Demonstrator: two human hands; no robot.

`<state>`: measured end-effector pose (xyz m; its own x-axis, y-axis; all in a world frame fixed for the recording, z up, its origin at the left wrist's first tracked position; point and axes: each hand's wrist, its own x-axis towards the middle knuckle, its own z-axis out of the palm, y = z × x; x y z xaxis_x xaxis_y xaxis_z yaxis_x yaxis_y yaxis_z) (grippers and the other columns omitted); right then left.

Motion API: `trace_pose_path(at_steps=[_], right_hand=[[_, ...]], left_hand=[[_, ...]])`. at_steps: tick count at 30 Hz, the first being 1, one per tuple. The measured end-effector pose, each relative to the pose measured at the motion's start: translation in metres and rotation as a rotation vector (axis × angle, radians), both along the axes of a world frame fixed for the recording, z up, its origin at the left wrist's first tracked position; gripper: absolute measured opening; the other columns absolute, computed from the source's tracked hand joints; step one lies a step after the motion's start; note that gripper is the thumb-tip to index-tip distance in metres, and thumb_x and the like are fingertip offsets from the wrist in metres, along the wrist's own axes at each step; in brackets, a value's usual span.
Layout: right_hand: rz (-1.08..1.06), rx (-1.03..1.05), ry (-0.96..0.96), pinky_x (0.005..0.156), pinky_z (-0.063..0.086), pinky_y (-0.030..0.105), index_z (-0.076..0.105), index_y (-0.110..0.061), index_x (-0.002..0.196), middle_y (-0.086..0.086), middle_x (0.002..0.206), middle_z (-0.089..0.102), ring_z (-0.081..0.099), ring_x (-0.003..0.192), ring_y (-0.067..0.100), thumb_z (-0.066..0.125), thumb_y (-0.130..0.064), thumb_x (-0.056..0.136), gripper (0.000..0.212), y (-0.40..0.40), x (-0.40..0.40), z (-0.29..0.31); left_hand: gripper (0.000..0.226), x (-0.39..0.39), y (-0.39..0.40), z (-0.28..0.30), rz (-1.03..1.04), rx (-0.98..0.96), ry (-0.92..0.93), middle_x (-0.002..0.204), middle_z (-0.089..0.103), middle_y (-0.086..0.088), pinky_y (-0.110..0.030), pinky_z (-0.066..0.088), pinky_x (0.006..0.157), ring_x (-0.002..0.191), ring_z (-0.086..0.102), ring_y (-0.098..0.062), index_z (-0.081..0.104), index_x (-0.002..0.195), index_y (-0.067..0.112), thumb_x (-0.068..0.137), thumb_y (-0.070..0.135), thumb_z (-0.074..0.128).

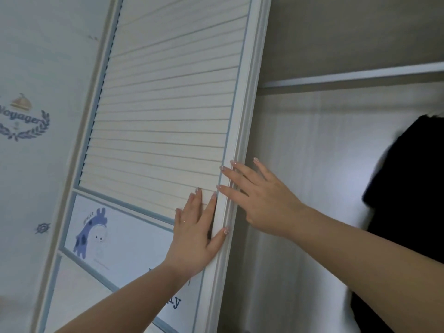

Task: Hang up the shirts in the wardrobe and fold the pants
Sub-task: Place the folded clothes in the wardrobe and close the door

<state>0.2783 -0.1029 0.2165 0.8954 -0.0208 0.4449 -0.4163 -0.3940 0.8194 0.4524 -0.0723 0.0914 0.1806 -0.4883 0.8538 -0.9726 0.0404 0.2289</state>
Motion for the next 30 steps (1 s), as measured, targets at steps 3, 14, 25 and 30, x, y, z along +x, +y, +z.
trace_pose_path(at_steps=[3, 14, 25, 30], right_hand=[[-0.029, -0.015, 0.003, 0.114, -0.008, 0.052, 0.015, -0.023, 0.151, 0.010, 0.160, 0.000, -0.006, 0.147, 0.029, 0.046, -0.021, 0.089, 0.069, 0.000, -0.007, -0.001], [-0.069, -0.110, -0.044, 0.109, 0.028, 0.056, 0.045, -0.019, 0.140, 0.014, 0.150, 0.035, 0.031, 0.139, 0.034, 0.071, -0.019, 0.067, 0.078, 0.009, -0.072, -0.005], [-0.311, -0.158, -0.021, 0.112, 0.024, 0.054, 0.033, -0.020, 0.147, 0.014, 0.155, 0.023, 0.021, 0.142, 0.035, 0.062, -0.021, 0.071, 0.082, 0.026, -0.169, -0.009], [-0.332, -0.136, -0.016, 0.109, 0.030, 0.055, 0.037, -0.019, 0.145, 0.016, 0.153, 0.027, 0.026, 0.141, 0.037, 0.069, -0.020, 0.065, 0.087, 0.038, -0.213, -0.008]], left_hand=[[0.066, -0.009, 0.000, -0.001, 0.023, 0.014, -0.017, 0.157, -0.026, 0.006, -0.038, -0.020, 0.111, 0.141, -0.030, -0.012, -0.028, 0.140, 0.045, 0.090, 0.068, 0.009], [0.076, -0.061, 0.015, -0.008, -0.023, 0.010, -0.312, 0.158, 0.011, -0.017, -0.061, 0.013, 0.112, 0.145, 0.009, -0.036, 0.013, 0.152, 0.012, 0.095, 0.062, 0.018], [0.073, -0.144, 0.004, -0.017, -0.172, -0.143, -0.385, 0.154, 0.026, -0.020, -0.069, 0.027, 0.104, 0.143, 0.022, -0.035, 0.029, 0.146, 0.011, 0.091, 0.059, 0.037], [0.072, -0.186, 0.003, -0.018, -0.186, -0.167, -0.402, 0.154, 0.026, -0.020, -0.068, 0.029, 0.104, 0.143, 0.024, -0.036, 0.029, 0.146, 0.011, 0.093, 0.060, 0.031]])
